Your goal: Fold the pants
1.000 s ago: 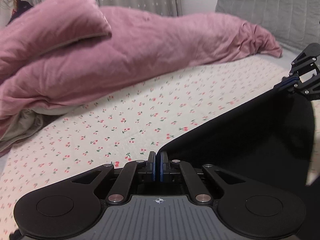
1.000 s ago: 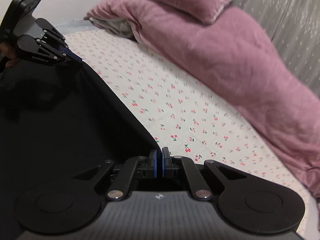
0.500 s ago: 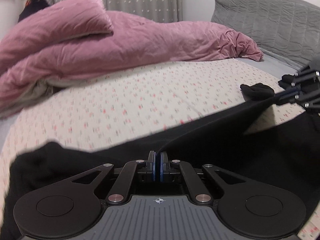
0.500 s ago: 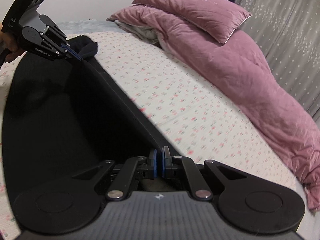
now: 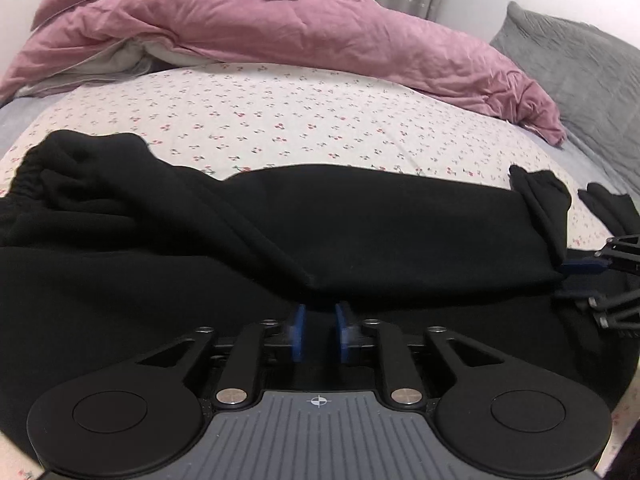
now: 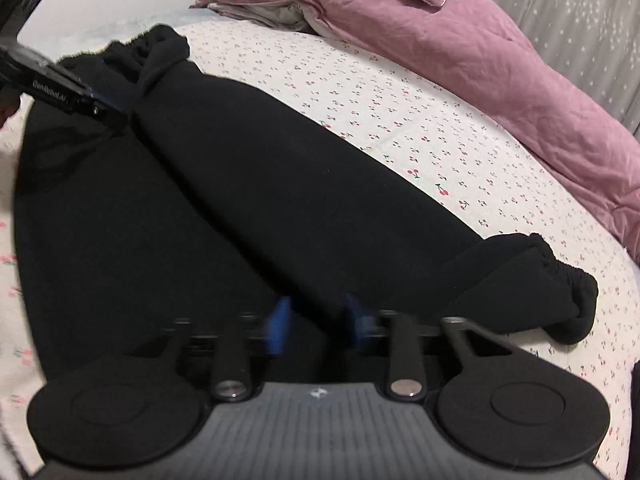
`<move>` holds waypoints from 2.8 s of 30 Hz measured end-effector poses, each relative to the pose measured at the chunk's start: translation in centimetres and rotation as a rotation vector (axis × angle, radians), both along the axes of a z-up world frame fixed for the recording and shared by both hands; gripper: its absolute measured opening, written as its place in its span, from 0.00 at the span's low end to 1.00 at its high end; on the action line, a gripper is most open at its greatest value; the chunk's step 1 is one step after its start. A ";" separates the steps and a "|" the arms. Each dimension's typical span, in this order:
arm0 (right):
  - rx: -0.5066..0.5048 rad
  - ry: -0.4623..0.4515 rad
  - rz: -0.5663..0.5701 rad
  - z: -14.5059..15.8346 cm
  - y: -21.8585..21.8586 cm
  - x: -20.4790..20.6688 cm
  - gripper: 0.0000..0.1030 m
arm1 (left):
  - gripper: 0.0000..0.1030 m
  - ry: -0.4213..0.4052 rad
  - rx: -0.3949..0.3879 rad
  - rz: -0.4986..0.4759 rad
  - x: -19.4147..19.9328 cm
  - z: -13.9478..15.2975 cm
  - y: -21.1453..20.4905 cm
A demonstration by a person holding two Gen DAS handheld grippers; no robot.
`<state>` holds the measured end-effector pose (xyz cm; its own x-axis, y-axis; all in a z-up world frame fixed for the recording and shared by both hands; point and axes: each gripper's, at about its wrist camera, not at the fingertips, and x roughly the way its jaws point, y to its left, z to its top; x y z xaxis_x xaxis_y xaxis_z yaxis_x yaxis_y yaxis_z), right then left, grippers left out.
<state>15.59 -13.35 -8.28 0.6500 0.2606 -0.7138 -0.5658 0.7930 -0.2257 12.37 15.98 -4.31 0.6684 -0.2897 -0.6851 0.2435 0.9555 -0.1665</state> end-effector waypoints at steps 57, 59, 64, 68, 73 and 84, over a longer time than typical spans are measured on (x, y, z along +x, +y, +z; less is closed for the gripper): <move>0.192 -0.313 -0.731 4.5 -12.5 7.8 0.09 | 0.10 -0.243 -0.336 0.809 3.3 1.8 10.3; 0.213 -0.322 -0.721 5.2 -13.1 6.2 0.09 | 0.10 -0.255 -0.392 0.803 1.1 2.0 10.8; 0.261 -0.331 -0.717 6.1 -14.6 2.6 0.09 | 0.10 -0.264 -0.467 0.785 -2.7 2.3 11.6; 0.292 -0.339 -0.732 6.3 -16.2 0.3 0.09 | 0.10 -0.232 -0.473 0.776 -4.8 1.8 12.1; 0.363 -0.243 -0.787 4.3 -18.9 -0.8 0.11 | 0.11 -0.138 -0.437 0.799 -6.1 -0.3 12.3; 0.634 -0.101 -0.886 1.8 -24.4 -2.9 0.90 | 0.72 -0.067 -0.084 0.468 -7.3 0.1 6.1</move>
<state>12.73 -37.74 -6.49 0.8362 -0.0267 -0.5477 0.2607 0.8980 0.3544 5.06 22.10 -4.22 0.7820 0.0002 -0.6233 -0.1967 0.9490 -0.2465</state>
